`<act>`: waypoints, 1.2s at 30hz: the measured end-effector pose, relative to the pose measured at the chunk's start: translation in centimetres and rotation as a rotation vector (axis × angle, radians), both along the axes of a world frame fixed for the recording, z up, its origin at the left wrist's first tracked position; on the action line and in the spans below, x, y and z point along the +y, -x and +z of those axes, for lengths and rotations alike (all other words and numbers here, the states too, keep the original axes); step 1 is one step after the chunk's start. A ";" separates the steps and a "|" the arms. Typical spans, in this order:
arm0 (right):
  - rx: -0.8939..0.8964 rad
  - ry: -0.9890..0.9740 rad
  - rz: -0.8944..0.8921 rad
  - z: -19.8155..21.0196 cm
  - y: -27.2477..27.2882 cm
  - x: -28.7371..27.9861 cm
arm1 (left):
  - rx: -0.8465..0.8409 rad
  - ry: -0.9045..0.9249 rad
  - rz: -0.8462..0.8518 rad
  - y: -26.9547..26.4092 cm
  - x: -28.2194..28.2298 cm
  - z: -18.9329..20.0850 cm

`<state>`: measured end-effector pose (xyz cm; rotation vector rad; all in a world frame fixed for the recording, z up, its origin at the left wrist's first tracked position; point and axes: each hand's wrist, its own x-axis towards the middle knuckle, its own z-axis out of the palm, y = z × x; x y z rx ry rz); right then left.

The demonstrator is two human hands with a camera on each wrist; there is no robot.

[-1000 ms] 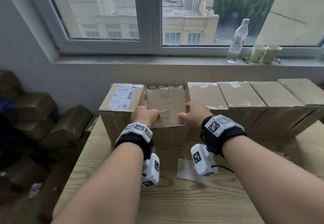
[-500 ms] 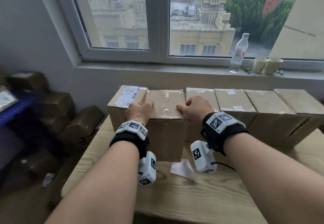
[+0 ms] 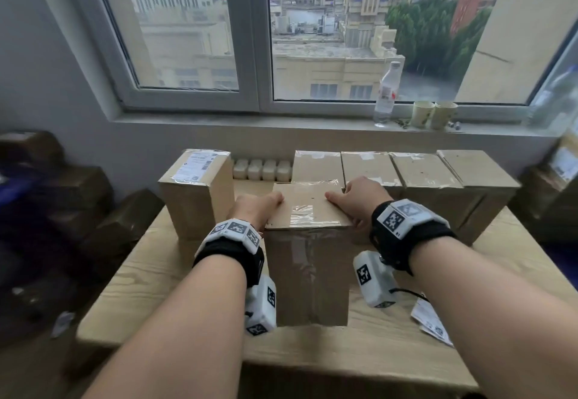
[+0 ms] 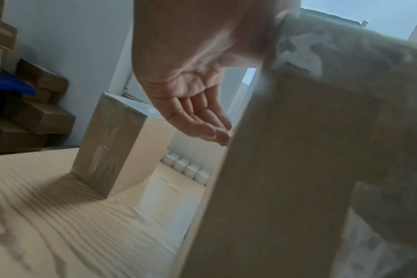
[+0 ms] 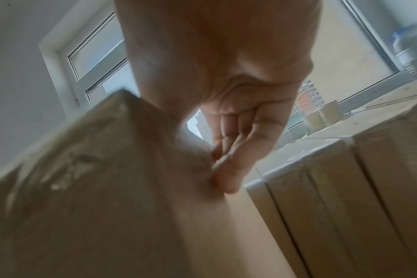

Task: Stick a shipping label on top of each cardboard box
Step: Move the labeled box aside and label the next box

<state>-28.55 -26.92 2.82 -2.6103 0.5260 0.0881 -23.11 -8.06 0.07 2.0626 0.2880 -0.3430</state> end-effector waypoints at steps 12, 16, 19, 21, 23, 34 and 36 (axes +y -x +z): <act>0.083 -0.044 -0.120 -5.0 4.6 -8.2 | -0.042 -0.126 -0.194 4.0 -9.0 -4.0; 0.084 -0.074 -0.123 -6.6 4.9 -9.5 | -0.037 -0.147 -0.176 4.1 -10.2 -5.5; 0.028 -0.176 -0.138 -7.8 5.0 -10.4 | -0.036 -0.149 -0.148 3.7 -10.7 -6.8; -0.016 -0.241 -0.164 -8.6 5.0 -11.1 | -0.035 -0.125 -0.128 3.5 -10.9 -7.4; -0.053 -0.321 -0.216 -9.5 5.2 -11.9 | -0.025 -0.109 -0.112 3.4 -11.2 -8.1; 0.160 -0.191 -0.364 -18.3 8.5 -15.7 | 0.082 0.245 -0.088 2.0 -11.8 -11.1; 0.206 -0.179 -0.366 -20.2 8.9 -15.4 | 0.102 0.302 -0.073 1.7 -11.8 -11.8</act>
